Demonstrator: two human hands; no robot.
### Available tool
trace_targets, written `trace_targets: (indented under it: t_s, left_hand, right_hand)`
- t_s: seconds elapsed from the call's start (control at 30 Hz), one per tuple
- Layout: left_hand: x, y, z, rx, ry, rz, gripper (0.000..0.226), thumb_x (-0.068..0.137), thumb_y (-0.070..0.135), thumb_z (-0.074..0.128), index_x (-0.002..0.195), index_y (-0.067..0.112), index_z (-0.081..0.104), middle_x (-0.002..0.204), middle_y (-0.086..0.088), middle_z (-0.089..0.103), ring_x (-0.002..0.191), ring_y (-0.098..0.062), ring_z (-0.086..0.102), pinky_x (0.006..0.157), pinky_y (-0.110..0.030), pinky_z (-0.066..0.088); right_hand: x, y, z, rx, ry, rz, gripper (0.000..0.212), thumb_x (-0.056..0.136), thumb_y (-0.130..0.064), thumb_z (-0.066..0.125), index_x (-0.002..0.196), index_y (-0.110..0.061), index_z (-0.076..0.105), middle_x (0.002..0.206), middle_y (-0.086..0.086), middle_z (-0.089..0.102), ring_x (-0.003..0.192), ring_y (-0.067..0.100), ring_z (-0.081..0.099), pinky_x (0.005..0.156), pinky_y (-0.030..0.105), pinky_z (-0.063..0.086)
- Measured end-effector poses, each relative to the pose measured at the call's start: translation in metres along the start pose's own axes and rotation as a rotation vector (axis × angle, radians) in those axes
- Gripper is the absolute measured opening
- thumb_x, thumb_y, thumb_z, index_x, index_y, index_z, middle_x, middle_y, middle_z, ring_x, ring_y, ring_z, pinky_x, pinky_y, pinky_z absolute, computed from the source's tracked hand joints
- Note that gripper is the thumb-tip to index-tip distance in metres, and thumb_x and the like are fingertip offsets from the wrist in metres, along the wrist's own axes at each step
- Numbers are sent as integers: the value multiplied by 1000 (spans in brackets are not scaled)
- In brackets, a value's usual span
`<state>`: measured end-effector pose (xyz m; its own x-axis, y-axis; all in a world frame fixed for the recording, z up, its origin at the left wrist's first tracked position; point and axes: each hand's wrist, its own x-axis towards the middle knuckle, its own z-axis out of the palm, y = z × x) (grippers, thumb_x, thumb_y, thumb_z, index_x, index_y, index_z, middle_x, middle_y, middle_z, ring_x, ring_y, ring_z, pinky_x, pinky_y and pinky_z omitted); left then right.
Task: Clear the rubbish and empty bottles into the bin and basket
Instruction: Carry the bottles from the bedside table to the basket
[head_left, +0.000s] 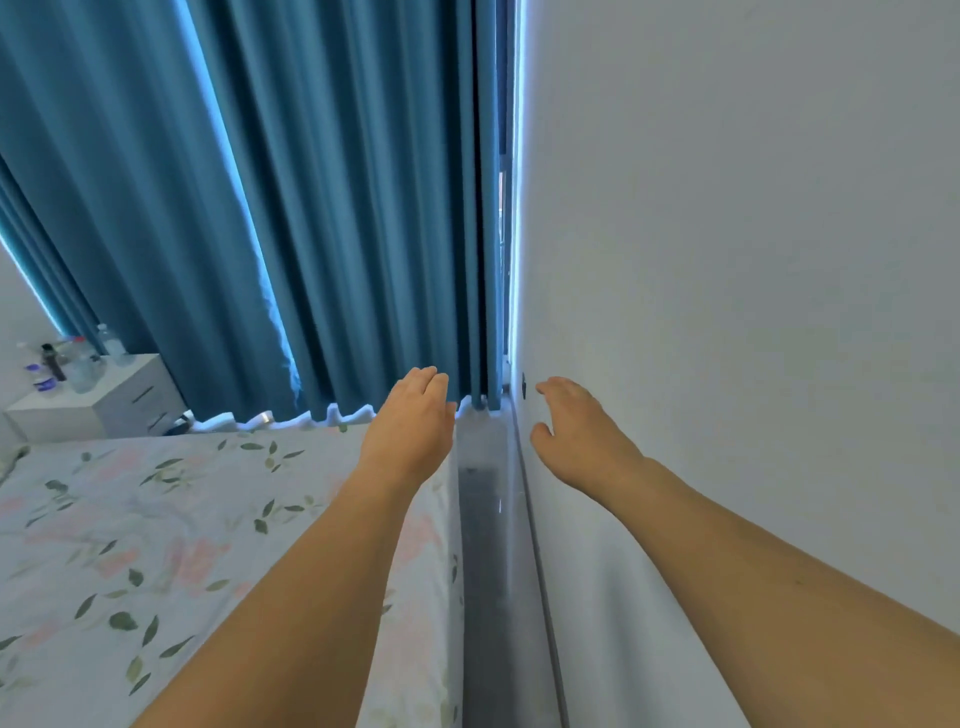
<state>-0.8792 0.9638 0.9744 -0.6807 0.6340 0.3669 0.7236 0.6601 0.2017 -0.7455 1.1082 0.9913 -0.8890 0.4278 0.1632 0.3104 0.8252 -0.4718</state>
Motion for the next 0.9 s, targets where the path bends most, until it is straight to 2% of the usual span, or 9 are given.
trace_targets:
  t_s: [0.2,0.3,0.4,0.5,0.6,0.67,0.8,0.9]
  left_hand:
    - [137,-33,30,-8,-39,26,34,101,22,37,130,5,47,135,-4,46,126,-20,38,103,-29,30]
    - [186,-43,32,-9,-16,19,35,101,24,38,130,7,47,137,-3,45,126,-20,40,99,-30,37]
    - [228,-49,30,17,11,52,35,101,24,38,131,7,48,137,-3,46,125,-20,41,98,-30,36]
    - [251,-55,27,66,31,99,35,101,24,38,131,7,48,137,-3,45,126,-21,40,101,-29,34]
    - [261,-60,21,30,18,68,35,101,24,39,131,7,48,137,-2,46,125,-20,41,98,-30,36]
    - [334,-96,51,46,79,22,34,101,24,39,128,8,50,133,-1,48,121,-21,43,93,-30,39]
    - [349,-101,62,56,30,56,33,101,24,38,127,7,50,132,-4,48,121,-21,43,96,-29,36]
    - [411,-129,92,40,25,64,36,102,25,37,132,7,47,140,-4,44,128,-21,39,102,-29,32]
  right_hand:
    - [135,14,-6,4,16,56,43,96,-12,42,138,-6,39,145,8,37,135,21,31,108,22,22]
    - [188,15,-11,12,34,51,44,96,-12,42,139,-7,38,145,8,37,134,21,32,108,24,24]
    - [222,17,-14,17,47,65,43,96,-11,42,138,-5,39,144,10,38,133,23,34,106,23,24]
    - [238,26,-16,0,29,42,49,97,-13,41,145,-10,32,151,5,30,140,19,25,110,21,18]
    - [248,30,-21,22,39,61,51,97,-13,40,147,-10,29,154,4,26,142,17,21,113,23,16]
    - [340,40,-2,17,74,25,50,97,-13,39,146,-10,30,153,4,27,142,17,22,112,23,18]
    - [361,51,3,5,39,22,52,98,-15,39,149,-12,25,156,2,23,143,16,19,114,24,15]
    - [431,61,22,-1,16,35,54,99,-16,39,150,-14,22,158,1,19,145,16,17,115,25,14]
